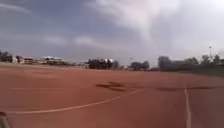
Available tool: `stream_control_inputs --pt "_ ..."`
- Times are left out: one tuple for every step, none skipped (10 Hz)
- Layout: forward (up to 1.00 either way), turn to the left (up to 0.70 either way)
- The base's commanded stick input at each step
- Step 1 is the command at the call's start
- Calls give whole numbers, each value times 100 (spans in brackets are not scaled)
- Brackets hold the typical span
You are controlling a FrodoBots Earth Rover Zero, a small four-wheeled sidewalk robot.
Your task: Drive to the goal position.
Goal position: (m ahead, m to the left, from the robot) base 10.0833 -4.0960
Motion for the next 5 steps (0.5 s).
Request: stream_control_inputs --pt "70 -35" --pt "70 -35" --pt "70 -35" --pt "70 -35" --pt "70 -35"
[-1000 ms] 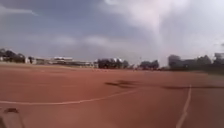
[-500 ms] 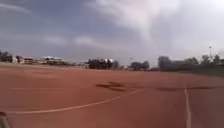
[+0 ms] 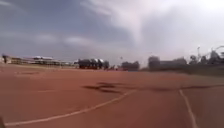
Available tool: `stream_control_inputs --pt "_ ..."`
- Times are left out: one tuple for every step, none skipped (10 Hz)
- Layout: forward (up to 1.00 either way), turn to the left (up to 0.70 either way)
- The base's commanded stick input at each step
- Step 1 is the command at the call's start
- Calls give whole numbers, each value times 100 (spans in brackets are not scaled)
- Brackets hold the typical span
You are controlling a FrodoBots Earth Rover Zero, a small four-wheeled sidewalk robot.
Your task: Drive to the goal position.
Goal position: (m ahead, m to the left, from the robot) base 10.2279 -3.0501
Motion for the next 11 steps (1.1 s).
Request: stream_control_inputs --pt "70 -35" --pt "70 -35" --pt "70 -35" --pt "70 -35" --pt "70 -35" --pt "70 -35" --pt "70 -35" --pt "70 -35" --pt "70 -35" --pt "70 -35" --pt "70 -35"
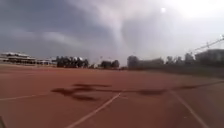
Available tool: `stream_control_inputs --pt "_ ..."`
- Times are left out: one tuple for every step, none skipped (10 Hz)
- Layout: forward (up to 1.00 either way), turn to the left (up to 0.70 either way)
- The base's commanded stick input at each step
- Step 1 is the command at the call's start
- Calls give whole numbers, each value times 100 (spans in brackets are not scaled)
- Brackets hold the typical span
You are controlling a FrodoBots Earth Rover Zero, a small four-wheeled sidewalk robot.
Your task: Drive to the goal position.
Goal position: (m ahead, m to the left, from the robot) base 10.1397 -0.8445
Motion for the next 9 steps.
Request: stream_control_inputs --pt "70 -35" --pt "70 -35" --pt "70 -35" --pt "70 -35" --pt "70 -35" --pt "70 -16" --pt "70 -11" --pt "70 -6" --pt "70 -3"
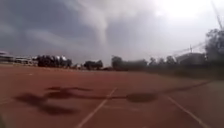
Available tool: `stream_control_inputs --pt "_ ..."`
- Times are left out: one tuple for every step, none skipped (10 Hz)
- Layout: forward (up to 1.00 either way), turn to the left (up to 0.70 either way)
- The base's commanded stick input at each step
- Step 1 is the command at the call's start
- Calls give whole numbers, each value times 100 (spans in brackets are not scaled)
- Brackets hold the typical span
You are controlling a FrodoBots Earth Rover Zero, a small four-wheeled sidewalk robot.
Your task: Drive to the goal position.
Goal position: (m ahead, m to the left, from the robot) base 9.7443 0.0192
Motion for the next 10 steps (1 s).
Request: stream_control_inputs --pt "70 0" --pt "70 0" --pt "70 0" --pt "70 0" --pt "70 0" --pt "70 0" --pt "70 0" --pt "70 0" --pt "70 0" --pt "70 -14"
